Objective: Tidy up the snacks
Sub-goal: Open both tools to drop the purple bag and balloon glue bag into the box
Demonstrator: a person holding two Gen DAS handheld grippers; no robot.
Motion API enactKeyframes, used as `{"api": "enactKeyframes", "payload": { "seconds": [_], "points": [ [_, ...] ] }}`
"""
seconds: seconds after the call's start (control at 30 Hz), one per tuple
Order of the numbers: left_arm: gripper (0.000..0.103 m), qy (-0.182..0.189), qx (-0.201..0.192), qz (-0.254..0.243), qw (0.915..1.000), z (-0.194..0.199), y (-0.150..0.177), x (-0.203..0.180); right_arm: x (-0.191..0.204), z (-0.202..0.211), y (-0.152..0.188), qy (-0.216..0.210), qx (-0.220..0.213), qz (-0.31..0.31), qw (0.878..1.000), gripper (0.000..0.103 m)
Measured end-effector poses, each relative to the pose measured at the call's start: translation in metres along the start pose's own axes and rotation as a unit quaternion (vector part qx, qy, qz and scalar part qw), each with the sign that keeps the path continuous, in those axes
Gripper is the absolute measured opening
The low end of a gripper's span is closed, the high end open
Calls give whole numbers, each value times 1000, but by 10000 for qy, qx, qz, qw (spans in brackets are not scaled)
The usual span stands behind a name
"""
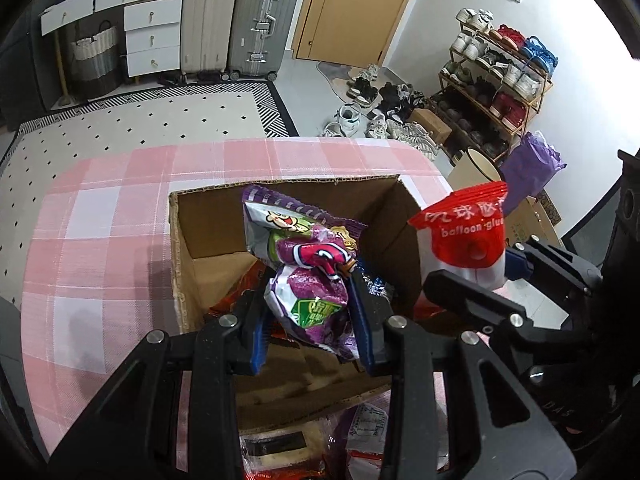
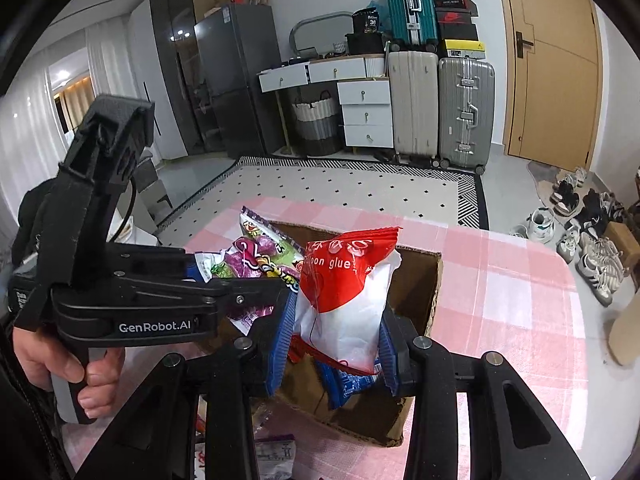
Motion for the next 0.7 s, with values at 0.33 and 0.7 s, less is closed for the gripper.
{"api": "enactKeyframes", "payload": {
  "seconds": [0.33, 0.7],
  "points": [
    [49, -260, 89, -55, 9996, -14, 2, 8, -3, -14, 8, 300, 108, 2, 9995, 56],
    [80, -548, -317, 16, 9980, 35, 4, 18, -11, 59, 6, 488, -480, -153, 9975, 74]
  ]
}}
Point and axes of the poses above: each gripper's, at about its wrist camera, not at the fingertips, and z roughly against the way its jaws point, x to its left, y to its underside, the point moved 10 cm from there along -z, roughly the way its jaws point, and after that the axes turned 14 degrees about z, right-handed, at the moved point
